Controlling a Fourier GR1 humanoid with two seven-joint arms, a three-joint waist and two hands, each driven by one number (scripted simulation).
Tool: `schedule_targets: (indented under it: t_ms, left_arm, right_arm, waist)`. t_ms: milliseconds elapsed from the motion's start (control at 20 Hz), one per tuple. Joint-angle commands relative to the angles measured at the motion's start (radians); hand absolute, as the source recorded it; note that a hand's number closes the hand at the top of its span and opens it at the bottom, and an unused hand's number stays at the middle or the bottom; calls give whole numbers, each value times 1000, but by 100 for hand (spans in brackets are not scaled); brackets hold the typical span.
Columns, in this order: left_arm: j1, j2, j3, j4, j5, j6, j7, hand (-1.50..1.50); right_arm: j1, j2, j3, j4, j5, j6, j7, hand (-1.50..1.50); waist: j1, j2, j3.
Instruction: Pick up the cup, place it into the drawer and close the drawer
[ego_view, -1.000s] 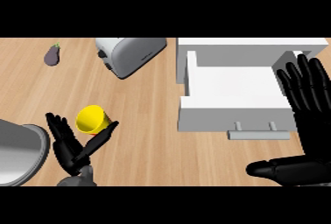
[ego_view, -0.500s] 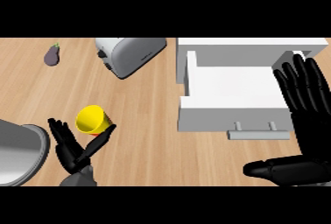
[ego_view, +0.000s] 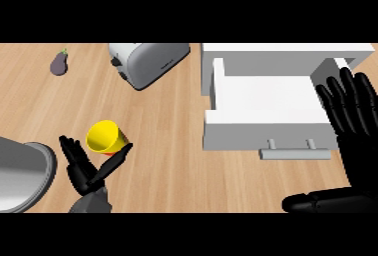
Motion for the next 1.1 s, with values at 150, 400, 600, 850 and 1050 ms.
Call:
schedule_targets:
  t_ms: [150,400,600,850,1050]
  left_arm:
    - [-94,-18,41,99,3,-36,-56,-150]
    - [-107,7,102,234,39,-181,-141,-150]
    - [-158,25,115,244,58,-196,-94,-150]
    - [-153,24,118,289,70,-323,-141,-150]
    - [-166,29,114,295,75,-383,-143,-150]
  right_arm:
    - [17,-28,-54,-7,-57,40,-5,-150]
    - [-37,30,36,27,36,-28,8,-150]
    - [-8,-36,-58,29,-72,58,-11,-150]
    - [8,-3,-10,7,-16,18,7,-150]
    - [42,-29,-60,5,-57,53,-18,-150]
  waist:
    - [-2,0,0]
    - [-1,1,0]
    - [-3,1,0]
    - [-3,1,0]
    - [-4,1,0]
